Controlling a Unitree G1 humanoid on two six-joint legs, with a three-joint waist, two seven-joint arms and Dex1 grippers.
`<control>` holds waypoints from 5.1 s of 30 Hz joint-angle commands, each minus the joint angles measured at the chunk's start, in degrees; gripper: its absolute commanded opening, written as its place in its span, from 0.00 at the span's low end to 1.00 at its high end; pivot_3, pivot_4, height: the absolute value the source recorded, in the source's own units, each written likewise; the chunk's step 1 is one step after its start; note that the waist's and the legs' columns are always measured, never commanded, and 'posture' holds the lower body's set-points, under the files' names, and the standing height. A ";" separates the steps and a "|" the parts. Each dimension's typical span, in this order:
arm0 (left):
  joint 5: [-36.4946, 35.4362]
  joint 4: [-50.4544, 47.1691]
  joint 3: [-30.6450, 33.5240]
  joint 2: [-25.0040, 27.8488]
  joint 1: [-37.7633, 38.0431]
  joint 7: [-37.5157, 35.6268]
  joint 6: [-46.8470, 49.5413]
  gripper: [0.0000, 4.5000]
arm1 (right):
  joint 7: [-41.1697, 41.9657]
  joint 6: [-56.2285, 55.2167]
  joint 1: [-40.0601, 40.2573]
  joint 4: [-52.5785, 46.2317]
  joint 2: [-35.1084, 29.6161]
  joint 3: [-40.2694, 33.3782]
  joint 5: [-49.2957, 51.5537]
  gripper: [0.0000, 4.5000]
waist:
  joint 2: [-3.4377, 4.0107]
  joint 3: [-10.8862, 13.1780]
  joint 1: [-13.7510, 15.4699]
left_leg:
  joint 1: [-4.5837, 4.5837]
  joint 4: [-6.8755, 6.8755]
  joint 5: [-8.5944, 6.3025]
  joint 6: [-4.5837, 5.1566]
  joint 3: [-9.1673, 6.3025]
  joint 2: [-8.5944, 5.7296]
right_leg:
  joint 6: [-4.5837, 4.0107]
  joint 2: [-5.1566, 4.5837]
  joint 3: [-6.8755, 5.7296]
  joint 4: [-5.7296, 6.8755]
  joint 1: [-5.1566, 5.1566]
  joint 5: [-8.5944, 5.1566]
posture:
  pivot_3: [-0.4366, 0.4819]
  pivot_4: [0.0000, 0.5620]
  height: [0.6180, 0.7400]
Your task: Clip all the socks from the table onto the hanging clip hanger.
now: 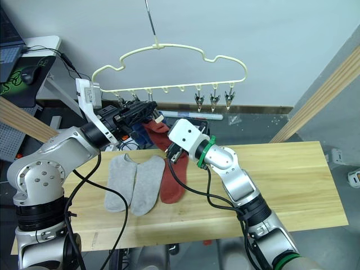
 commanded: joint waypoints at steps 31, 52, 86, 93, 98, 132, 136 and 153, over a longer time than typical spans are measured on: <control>-0.79 -2.09 0.89 0.57 0.60 -0.60 -0.77 0.07 | -3.35 8.94 -4.90 -0.96 8.63 -6.47 8.64 0.00 | -0.05 -0.04 -0.03 | -0.05 0.00 -0.01 0.02 -0.03 0.00 | 0.00 0.00 -0.02 -0.02 0.00 0.00 | 0.33 0.63 1.00; 0.64 -1.10 0.80 1.35 -0.36 -2.07 -1.83 0.07 | 9.37 40.93 5.09 -22.48 -4.67 -8.39 27.90 0.00 | -0.07 -0.06 -0.04 | -0.12 0.02 -0.01 0.02 -0.05 0.00 | 0.00 0.03 -0.05 0.00 0.00 0.00 | 0.32 0.61 1.00; 3.74 -2.05 -0.88 0.82 0.98 -4.19 -3.56 0.07 | -3.31 27.25 9.84 -3.29 -11.06 -12.02 15.17 0.99 | -0.16 -0.13 -0.03 | -0.13 0.04 0.02 0.00 0.03 -0.03 | 0.02 0.17 0.02 0.00 0.00 -0.01 | 0.33 0.64 1.00; 3.58 -2.11 -0.90 0.65 0.96 -4.08 -3.34 0.07 | -6.25 22.85 8.87 4.53 -5.20 -14.42 15.51 0.99 | -0.15 -0.13 -0.03 | -0.13 0.04 0.02 0.00 0.04 -0.04 | 0.02 0.17 0.02 0.00 0.00 -0.01 | 0.33 0.64 1.00; 3.55 -2.15 -0.91 0.62 0.89 -4.15 -3.30 0.07 | -5.53 22.18 7.55 9.03 -4.10 -16.22 16.55 0.86 | -0.15 -0.13 -0.01 | -0.13 0.05 0.02 0.01 0.04 -0.05 | 0.01 0.17 0.02 -0.01 0.00 0.00 | 0.33 0.64 1.00; -8.19 2.22 2.66 4.14 -2.35 -5.63 5.28 0.07 | 21.28 9.00 -4.42 -1.96 -8.18 -2.56 18.00 0.00 | -0.16 -0.13 0.01 | -0.14 0.06 0.02 0.01 -0.03 -0.03 | 0.01 0.18 -0.07 0.00 0.00 0.00 | 0.32 0.62 1.00; -9.22 2.80 2.81 5.28 -2.19 -6.63 6.22 0.07 | 24.03 8.30 -6.29 -1.84 -8.46 -3.07 19.22 0.00 | -0.15 -0.13 0.02 | -0.13 0.07 0.02 0.01 -0.04 -0.02 | 0.00 0.11 -0.07 0.01 0.00 0.01 | 0.32 0.62 1.00; -9.55 4.26 1.91 6.20 -2.31 -9.27 6.88 0.07 | 27.82 5.53 -9.19 1.00 -9.26 -1.91 17.96 0.00 | -0.16 -0.13 -0.08 | -0.12 0.12 0.02 0.01 -0.03 -0.02 | -0.01 0.04 -0.11 0.06 0.00 0.01 | 0.30 0.60 1.00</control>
